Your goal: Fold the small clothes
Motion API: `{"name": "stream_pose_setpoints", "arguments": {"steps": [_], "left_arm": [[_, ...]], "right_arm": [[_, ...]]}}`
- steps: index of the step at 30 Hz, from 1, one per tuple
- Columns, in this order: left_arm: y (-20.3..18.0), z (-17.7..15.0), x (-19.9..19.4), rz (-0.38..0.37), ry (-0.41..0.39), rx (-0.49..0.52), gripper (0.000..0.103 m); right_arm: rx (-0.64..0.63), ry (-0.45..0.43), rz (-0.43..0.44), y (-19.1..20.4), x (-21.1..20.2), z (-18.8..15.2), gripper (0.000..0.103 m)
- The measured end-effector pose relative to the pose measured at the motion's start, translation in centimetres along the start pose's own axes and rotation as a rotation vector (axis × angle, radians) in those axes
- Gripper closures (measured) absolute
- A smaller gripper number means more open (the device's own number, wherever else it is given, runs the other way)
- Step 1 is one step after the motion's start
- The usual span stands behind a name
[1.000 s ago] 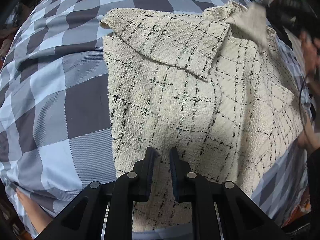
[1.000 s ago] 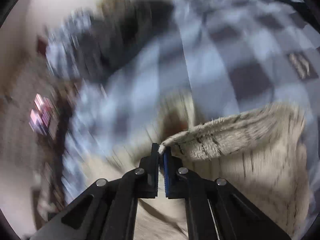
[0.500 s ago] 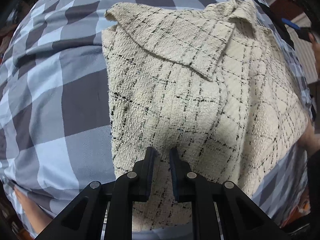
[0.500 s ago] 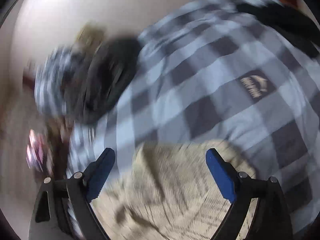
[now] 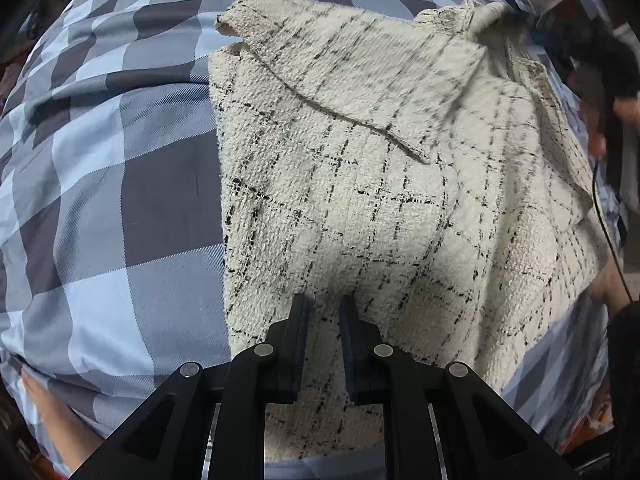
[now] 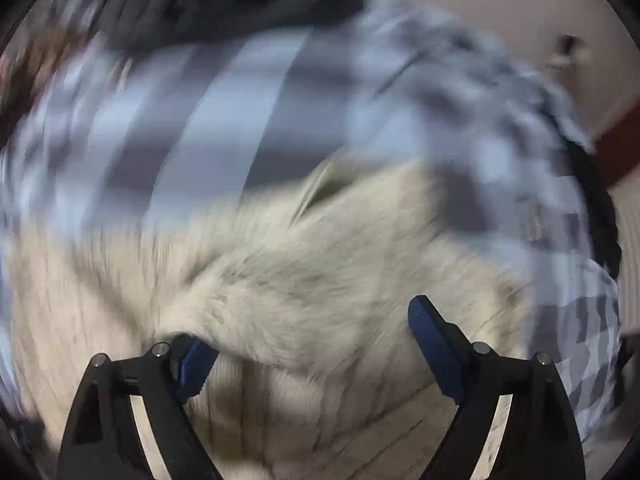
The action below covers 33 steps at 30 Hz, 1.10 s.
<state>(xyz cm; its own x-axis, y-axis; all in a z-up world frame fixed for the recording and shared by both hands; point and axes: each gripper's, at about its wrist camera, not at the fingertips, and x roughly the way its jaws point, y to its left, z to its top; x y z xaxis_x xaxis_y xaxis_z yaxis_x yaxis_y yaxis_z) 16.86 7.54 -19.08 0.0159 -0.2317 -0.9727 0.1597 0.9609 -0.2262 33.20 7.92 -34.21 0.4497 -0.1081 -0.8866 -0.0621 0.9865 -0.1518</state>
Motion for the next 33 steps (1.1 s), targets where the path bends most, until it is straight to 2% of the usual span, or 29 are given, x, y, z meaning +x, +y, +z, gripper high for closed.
{"name": "stream_pose_setpoints", "arguments": {"steps": [4,5,6,7,9,11,13,15,16,17,19,21,23,25,26,27,28,31,32,33], "left_arm": [[0.3,-0.2,-0.1,-0.009,0.001,0.0,0.089],[0.4,-0.2,0.0,-0.012,0.002,-0.003,0.089],[0.4,-0.3,0.0,-0.014,0.002,-0.007,0.089],[0.5,-0.3,-0.1,-0.017,0.002,-0.012,0.089],[0.6,-0.3,0.0,-0.019,0.003,-0.018,0.089],[0.8,-0.5,0.0,-0.018,0.004,-0.019,0.089],[0.8,-0.6,-0.2,-0.014,0.006,-0.018,0.089],[0.9,-0.6,-0.2,-0.011,0.008,-0.018,0.089],[0.8,-0.5,-0.1,-0.008,0.009,-0.018,0.089],[0.7,-0.5,-0.1,-0.006,0.009,-0.017,0.089],[0.7,-0.5,0.0,-0.003,0.008,-0.015,0.089],[0.6,-0.4,0.0,-0.005,0.007,-0.017,0.089],[0.6,-0.4,0.2,-0.009,0.008,-0.021,0.089],[0.7,-0.4,0.2,-0.012,0.008,-0.024,0.089],[0.8,-0.4,0.5,-0.013,0.009,-0.025,0.089],[0.9,-0.4,0.5,-0.015,0.009,-0.026,0.089],[0.9,-0.5,0.6,-0.016,0.01,-0.027,0.089],[1.1,-0.6,0.7,-0.018,0.008,-0.024,0.089],[1.1,-0.6,0.8,-0.017,0.007,-0.025,0.089],[1.2,-0.6,0.8,-0.018,0.006,-0.026,0.089]], "right_arm": [[0.216,-0.231,0.098,-3.1,-6.0,2.0,0.016],[0.231,-0.263,0.132,-3.0,-7.1,2.2,0.015],[0.218,-0.26,0.164,-1.9,-6.8,2.7,0.015],[0.149,-0.202,0.24,-0.7,-6.6,2.8,0.015],[-0.009,-0.067,0.305,2.6,-4.8,2.5,0.015],[-0.246,0.028,0.292,7.0,-4.1,0.2,0.015],[-0.412,0.086,0.299,10.4,-4.1,-2.4,0.015],[-0.464,0.149,0.359,11.7,-3.4,-3.4,0.015],[-0.464,0.219,0.41,12.9,-3.1,-4.3,0.015],[-0.455,0.256,0.427,13.2,-2.6,-4.8,0.015],[-0.417,0.322,0.44,14.1,-1.4,-5.4,0.015],[-0.395,0.332,0.424,14.6,-0.3,-5.9,0.015],[-0.372,0.31,0.396,14.9,0.2,-6.0,0.018],[-0.364,0.281,0.39,14.9,0.0,-6.0,0.045],[-0.368,0.272,0.384,15.1,0.0,-5.9,0.079],[-0.364,0.262,0.382,15.0,-0.2,-5.6,0.095],[-0.332,0.225,0.381,14.4,-0.9,-4.8,0.095],[-0.121,-0.051,0.391,9.6,-5.2,-0.5,0.093],[-0.043,-0.102,0.407,7.9,-6.1,0.4,0.092],[0.077,-0.137,0.438,5.3,-6.8,1.7,0.084]]}}
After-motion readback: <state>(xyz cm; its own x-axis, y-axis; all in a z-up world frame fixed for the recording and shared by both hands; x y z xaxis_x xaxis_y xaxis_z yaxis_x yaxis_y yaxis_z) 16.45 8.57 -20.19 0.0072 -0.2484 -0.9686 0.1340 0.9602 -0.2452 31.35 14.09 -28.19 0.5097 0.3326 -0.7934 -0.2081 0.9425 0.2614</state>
